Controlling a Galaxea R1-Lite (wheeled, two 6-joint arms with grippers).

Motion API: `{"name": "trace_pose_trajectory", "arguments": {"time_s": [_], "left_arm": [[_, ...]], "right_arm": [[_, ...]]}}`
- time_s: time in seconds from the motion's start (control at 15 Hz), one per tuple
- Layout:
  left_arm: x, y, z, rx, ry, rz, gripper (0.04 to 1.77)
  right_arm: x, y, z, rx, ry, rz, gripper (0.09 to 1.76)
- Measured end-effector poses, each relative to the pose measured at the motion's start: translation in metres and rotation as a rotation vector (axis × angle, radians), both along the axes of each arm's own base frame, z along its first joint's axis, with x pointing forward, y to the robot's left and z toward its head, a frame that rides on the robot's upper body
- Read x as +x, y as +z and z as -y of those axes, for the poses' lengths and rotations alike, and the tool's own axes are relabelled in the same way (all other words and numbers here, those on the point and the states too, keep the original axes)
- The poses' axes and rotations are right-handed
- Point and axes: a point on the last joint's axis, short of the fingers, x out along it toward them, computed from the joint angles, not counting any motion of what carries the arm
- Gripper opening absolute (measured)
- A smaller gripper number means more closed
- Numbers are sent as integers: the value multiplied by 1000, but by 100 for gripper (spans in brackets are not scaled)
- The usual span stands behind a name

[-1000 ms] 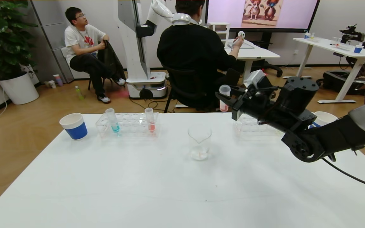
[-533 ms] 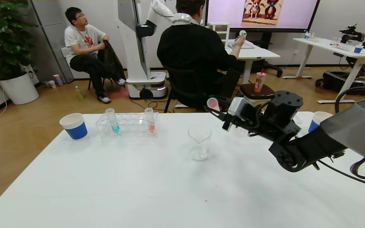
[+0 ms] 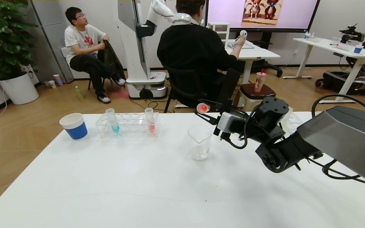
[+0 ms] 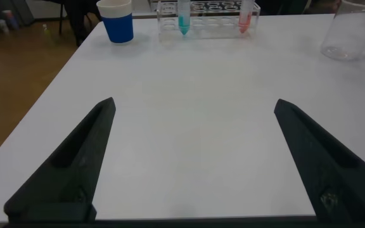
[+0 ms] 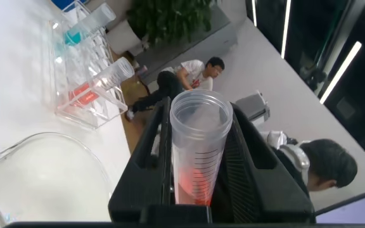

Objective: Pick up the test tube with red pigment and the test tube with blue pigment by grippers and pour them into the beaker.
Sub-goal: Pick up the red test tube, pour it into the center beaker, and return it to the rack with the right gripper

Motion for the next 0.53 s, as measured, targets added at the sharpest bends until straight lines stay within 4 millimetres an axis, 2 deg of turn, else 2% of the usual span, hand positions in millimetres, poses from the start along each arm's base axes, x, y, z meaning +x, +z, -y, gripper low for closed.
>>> {"name": "trace_pose_trajectory", "arguments": {"time_s": [0.53], "left_arm": [[0, 0, 0, 0, 0, 0, 175]], "right_arm": [[23, -8, 6, -109, -4, 245, 52]]}}
